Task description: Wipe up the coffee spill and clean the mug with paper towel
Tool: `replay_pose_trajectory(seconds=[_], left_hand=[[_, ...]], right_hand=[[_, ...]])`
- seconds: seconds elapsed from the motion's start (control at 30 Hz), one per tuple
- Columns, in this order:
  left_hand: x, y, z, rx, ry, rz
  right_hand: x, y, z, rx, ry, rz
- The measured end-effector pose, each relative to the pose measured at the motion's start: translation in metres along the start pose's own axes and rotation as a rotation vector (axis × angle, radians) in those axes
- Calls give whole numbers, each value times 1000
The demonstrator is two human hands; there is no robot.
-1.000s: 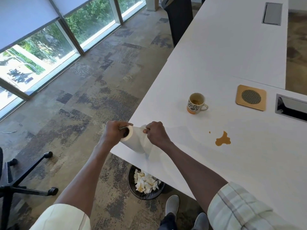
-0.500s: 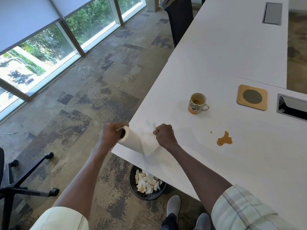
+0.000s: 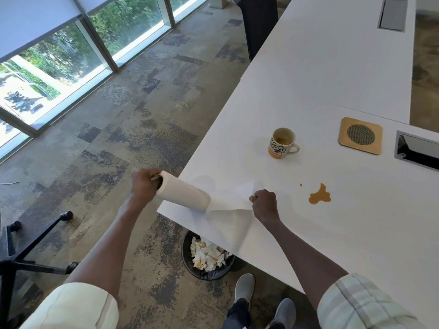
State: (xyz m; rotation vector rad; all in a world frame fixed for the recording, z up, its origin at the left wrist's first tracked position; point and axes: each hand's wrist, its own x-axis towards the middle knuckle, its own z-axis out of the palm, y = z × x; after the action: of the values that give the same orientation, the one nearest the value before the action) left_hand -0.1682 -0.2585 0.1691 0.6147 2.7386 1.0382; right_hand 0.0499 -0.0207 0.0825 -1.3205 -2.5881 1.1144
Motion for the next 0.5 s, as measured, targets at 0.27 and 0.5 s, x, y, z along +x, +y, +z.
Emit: replay_pose_trajectory(seconds=[0.27,0.5], left_hand=[[9,-4,-1,80,4,-75],[5,18,12,172,-75,59]], right_hand=[[-10,63,-34,-80,65,148],[-15,72,-52,8,157,145]])
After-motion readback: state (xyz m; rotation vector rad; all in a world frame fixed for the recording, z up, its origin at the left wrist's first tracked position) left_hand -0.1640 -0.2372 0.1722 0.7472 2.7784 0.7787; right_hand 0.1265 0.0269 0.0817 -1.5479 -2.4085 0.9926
